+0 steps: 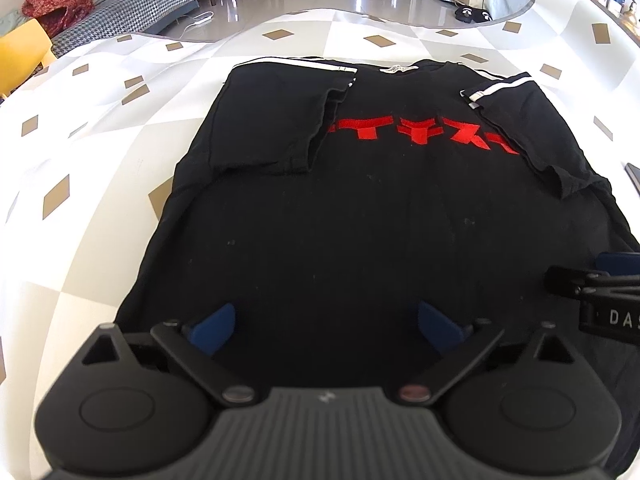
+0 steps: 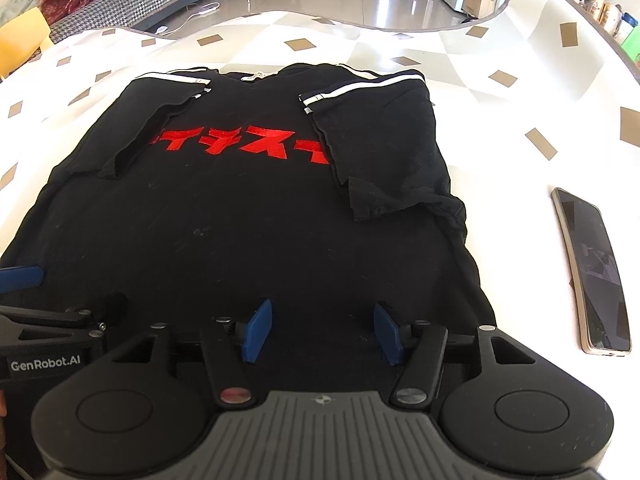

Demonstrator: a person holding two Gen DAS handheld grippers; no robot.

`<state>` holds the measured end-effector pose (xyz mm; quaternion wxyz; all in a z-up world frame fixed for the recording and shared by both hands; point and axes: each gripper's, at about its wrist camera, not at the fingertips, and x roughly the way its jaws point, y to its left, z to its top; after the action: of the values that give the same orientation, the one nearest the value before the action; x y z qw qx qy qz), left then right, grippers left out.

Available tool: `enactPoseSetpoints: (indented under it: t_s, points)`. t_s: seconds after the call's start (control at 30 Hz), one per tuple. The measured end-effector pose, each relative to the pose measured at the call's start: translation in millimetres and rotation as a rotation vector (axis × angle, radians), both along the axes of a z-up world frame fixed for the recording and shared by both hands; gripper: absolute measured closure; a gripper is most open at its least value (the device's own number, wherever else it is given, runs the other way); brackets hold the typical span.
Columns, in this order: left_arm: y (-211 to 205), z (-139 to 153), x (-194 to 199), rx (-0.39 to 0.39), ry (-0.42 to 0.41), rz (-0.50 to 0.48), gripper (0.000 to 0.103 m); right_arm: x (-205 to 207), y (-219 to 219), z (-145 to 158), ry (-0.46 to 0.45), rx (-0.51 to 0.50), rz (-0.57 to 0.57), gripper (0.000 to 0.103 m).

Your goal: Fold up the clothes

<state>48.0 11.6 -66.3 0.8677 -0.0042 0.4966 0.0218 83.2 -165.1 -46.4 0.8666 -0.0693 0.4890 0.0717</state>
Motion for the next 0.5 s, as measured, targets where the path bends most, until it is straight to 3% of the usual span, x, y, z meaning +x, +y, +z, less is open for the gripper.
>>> enactPoseSetpoints:
  t_s: [0.5]
  points:
    - [-4,1,-13,0.002,-0.004,0.013,0.000,-10,-2,-3,-0.053,-0.003,-0.058,0.043]
